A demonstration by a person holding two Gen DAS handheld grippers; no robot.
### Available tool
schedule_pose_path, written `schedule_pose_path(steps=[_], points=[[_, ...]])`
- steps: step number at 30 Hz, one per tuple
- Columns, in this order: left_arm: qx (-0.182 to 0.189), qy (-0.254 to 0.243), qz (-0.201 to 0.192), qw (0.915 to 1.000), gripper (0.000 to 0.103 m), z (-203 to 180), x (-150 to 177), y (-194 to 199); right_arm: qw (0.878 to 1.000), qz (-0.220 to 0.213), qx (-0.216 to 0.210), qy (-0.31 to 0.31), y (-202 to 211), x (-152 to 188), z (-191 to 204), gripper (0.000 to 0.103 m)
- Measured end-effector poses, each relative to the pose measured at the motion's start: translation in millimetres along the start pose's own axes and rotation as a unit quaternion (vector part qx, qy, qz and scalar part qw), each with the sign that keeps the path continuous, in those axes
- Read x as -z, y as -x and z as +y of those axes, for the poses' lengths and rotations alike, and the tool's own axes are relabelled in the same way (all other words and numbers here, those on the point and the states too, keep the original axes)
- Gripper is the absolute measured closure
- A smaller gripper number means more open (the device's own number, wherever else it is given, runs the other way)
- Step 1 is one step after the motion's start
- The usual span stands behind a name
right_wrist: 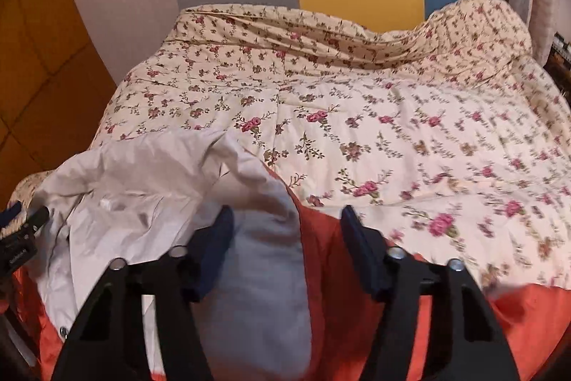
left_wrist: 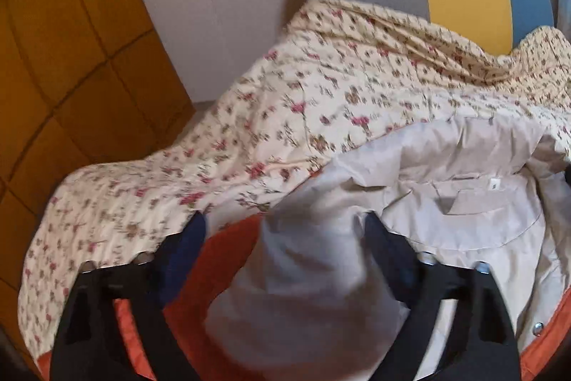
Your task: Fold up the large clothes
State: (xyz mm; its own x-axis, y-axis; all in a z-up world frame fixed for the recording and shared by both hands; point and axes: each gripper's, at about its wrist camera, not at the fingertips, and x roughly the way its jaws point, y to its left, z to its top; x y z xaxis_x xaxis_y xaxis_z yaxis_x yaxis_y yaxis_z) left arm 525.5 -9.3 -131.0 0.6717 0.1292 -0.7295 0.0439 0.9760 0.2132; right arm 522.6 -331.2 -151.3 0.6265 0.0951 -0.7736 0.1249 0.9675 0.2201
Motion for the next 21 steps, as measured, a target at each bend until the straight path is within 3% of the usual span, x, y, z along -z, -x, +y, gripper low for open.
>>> schedule_pose_path(steps=[3,9,11,16,21], points=[[0.027,0.023,0.017,0.9992,0.048,8,4,-14,1.000,-0.016,-0.006,0.003,4,6,1,0.092],[0.032,0.038,-0.012,0.9987,0.079,22,18,-4,0.998,-0.062,0.020,0.019,40,27,-1,0.096],[0.036,0.062,-0.022,0.9972,0.084,32,27,4,0.997,-0.070,0.027,0.015,50,37,-7,0.096],[0.057,0.114,-0.021,0.9916,0.084,57,48,13,0.998,-0.064,0.021,-0.011,60,61,-24,0.097],[0.074,0.122,-0.010,0.9897,0.084,60,75,14,0.998,-0.049,0.036,-0.007,50,88,-30,0.096]])
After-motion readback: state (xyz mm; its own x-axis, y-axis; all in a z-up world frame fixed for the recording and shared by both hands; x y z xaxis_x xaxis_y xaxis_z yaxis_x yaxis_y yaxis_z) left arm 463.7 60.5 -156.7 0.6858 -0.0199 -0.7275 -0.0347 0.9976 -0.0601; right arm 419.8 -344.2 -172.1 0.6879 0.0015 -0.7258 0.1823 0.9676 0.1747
